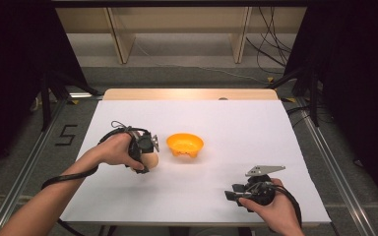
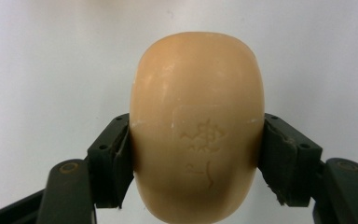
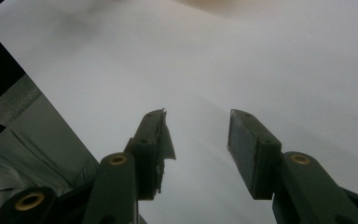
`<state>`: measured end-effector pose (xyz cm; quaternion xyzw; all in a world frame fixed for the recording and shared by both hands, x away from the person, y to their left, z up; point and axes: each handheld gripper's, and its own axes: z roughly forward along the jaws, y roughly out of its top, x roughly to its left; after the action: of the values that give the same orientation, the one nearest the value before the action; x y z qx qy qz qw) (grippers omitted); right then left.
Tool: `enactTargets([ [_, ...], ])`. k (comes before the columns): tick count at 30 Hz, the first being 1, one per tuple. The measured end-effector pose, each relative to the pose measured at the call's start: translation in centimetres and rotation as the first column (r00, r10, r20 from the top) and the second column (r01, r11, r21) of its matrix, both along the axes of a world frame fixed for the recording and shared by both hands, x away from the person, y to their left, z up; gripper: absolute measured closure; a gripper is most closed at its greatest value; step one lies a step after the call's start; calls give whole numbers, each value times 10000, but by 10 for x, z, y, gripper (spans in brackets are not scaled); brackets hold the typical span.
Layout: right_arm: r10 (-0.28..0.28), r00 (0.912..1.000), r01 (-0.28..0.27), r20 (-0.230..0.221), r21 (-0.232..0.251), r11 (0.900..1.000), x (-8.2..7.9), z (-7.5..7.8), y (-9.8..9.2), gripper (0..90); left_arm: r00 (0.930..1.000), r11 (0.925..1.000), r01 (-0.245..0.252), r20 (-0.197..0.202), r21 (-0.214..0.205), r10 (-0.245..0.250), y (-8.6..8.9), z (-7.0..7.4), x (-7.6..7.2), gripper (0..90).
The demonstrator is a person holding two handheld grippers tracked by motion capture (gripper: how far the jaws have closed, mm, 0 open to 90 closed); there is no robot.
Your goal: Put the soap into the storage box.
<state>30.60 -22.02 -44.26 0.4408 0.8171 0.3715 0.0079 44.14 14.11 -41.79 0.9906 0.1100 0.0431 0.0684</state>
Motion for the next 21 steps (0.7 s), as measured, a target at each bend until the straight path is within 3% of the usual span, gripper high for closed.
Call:
enactTargets([
  [21, 57, 9997, -57, 234, -16, 10000, 1, -1, -2, 567, 9988, 9990, 401, 294, -207, -395, -14, 17, 9, 327],
])
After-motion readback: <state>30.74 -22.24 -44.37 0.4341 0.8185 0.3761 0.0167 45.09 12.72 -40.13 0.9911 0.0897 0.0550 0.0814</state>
